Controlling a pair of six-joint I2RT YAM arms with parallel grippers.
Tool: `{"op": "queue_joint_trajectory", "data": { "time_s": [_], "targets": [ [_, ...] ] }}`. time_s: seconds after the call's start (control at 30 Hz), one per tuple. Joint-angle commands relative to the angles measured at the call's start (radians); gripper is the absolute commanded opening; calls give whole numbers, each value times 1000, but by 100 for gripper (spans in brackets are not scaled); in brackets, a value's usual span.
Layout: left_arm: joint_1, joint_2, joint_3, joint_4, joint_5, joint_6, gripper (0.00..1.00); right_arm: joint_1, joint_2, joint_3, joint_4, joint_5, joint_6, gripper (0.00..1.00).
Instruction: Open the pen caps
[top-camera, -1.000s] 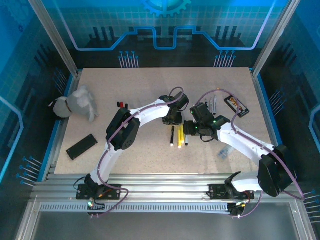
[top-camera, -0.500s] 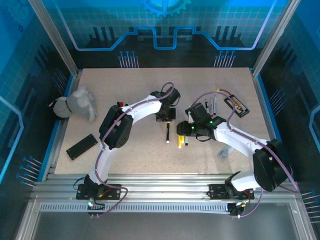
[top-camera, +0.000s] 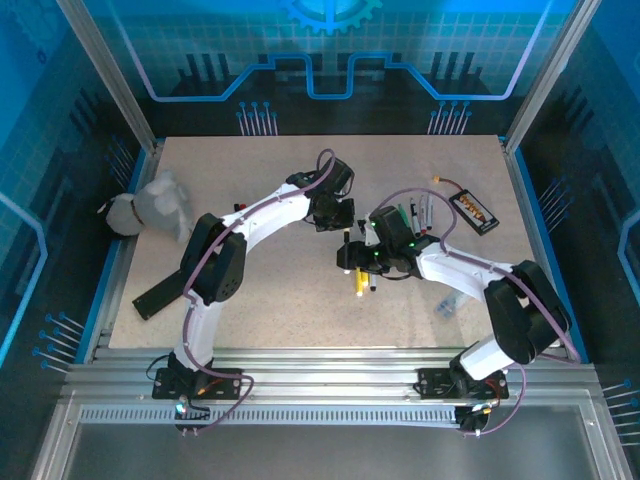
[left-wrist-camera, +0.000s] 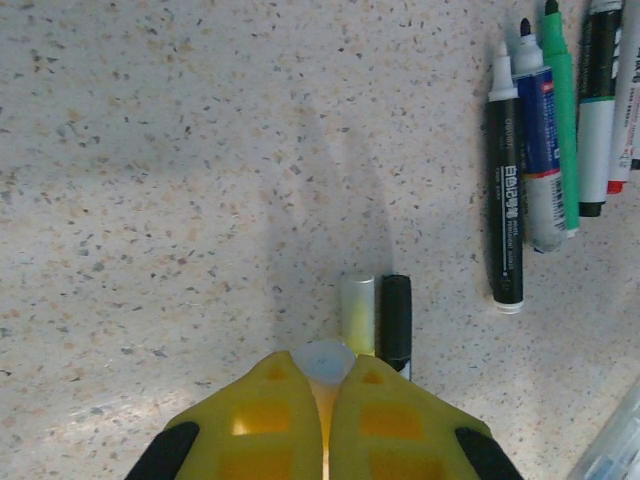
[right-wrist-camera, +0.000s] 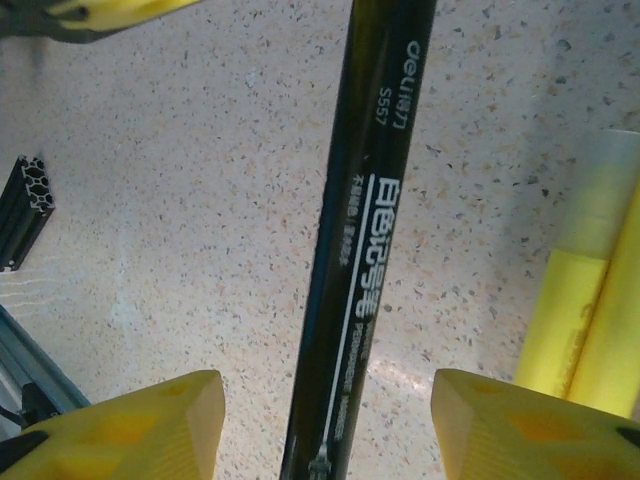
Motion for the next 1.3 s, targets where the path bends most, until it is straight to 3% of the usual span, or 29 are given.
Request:
{"op": "queue_joint_trajectory", "data": {
  "time_s": [0.0, 0.03, 0.1, 0.27, 0.37, 0.47, 0.67, 0.77, 0.9, 1.03, 1.13, 1.27],
  "targets": [
    [-6, -50, -10, 13, 47, -22, 0, -1, 40, 17, 35, -29, 20, 51],
    [-6, -52, -10, 11, 47, -21, 0, -1, 46, 20, 41, -26, 24, 41],
    [-7, -57, -11, 7, 40, -17, 0, -2, 47, 26, 49, -8, 35, 0],
    [-6, -60, -23, -7, 19, -17, 0, -2, 27, 25, 58, -6, 17, 0],
    [-7, -66, -39, -6, 3, -16, 24, -3, 2, 4, 75, -19, 5, 0],
    [-6, -68, -49, -2, -2, -16, 29, -2, -13, -9, 78, -24, -1, 0],
    [-6, -65, -56, 9, -1, -18, 27, -2, -13, -12, 79, -21, 3, 0],
    [-6, -66, -57, 6, -7, -18, 20, -3, -13, -12, 78, -25, 3, 0],
    [-5, -62, -53, 4, -24, -16, 0, 1, -17, -18, 74, -29, 3, 0],
    [37, -41, 6, -32, -83, 10, 0, 16, -63, -55, 19, -69, 6, 0],
    [121, -10, 104, -66, -129, 35, 0, 102, -196, -147, -91, -111, 16, 0],
    [198, 97, 328, -156, -119, 66, 0, 267, -450, -297, -198, -63, 121, 0]
  ]
}}
